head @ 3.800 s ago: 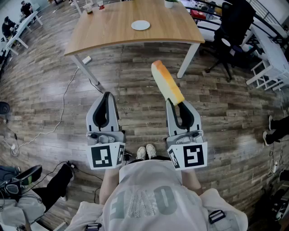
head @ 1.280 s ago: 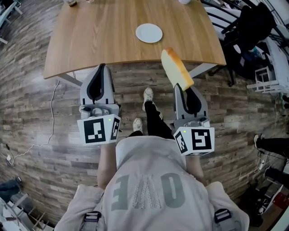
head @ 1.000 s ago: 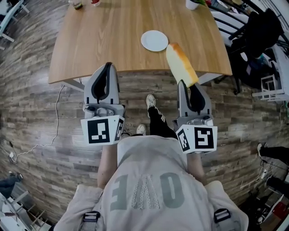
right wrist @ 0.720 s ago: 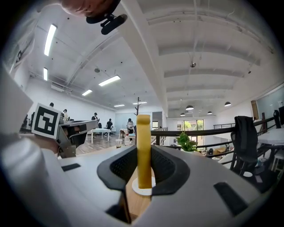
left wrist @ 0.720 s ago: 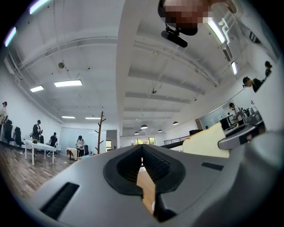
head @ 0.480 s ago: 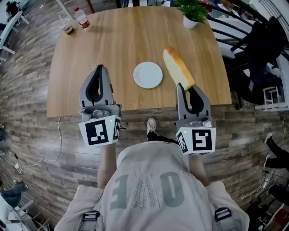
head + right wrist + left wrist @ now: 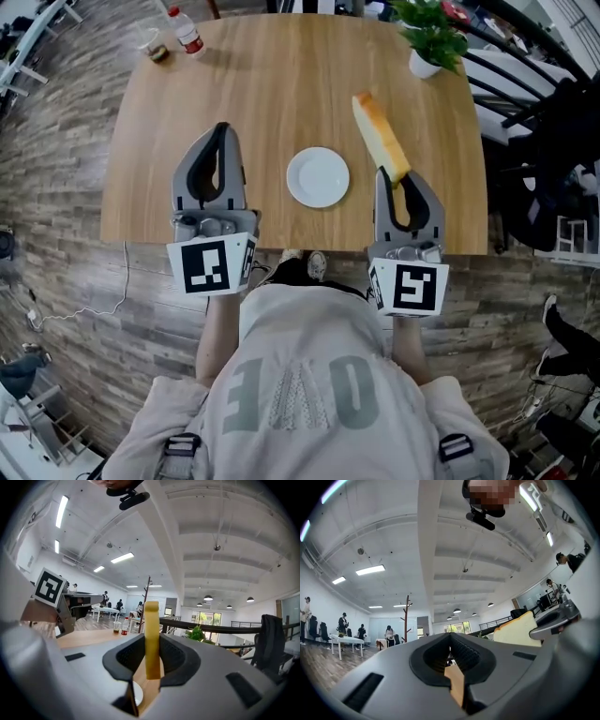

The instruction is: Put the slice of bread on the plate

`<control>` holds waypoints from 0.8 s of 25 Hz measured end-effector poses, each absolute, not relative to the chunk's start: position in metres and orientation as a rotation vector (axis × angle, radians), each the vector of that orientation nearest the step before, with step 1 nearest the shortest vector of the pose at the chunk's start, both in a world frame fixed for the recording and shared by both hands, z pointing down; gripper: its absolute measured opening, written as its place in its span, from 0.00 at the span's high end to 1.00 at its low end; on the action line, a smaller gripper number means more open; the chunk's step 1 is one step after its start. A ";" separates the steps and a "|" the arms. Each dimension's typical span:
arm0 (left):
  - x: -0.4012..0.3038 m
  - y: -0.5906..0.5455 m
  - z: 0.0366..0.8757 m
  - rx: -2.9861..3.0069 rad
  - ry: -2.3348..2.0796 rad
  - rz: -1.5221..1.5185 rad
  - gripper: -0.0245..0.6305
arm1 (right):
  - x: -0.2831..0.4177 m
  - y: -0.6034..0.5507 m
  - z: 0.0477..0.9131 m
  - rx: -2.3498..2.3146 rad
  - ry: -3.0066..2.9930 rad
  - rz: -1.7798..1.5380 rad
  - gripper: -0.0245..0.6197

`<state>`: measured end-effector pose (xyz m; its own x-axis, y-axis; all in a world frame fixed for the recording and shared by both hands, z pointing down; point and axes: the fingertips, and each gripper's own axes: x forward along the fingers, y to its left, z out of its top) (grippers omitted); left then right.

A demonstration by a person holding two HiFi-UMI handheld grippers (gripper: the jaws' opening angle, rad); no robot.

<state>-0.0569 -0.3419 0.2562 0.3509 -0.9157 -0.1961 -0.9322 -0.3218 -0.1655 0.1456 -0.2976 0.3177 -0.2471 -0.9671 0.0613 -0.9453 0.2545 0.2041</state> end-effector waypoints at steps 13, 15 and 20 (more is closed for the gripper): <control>-0.047 -0.373 0.279 -2.483 1.619 0.050 0.95 | 0.120 -0.337 0.339 1.596 -1.971 -0.459 0.83; -0.047 -0.376 0.289 -2.504 1.617 0.020 0.95 | 0.113 -0.343 0.350 1.534 -1.895 -0.535 0.83; -0.046 -0.383 0.319 -2.549 1.629 -0.046 0.95 | 0.102 -0.356 0.390 1.367 -1.693 -0.660 0.83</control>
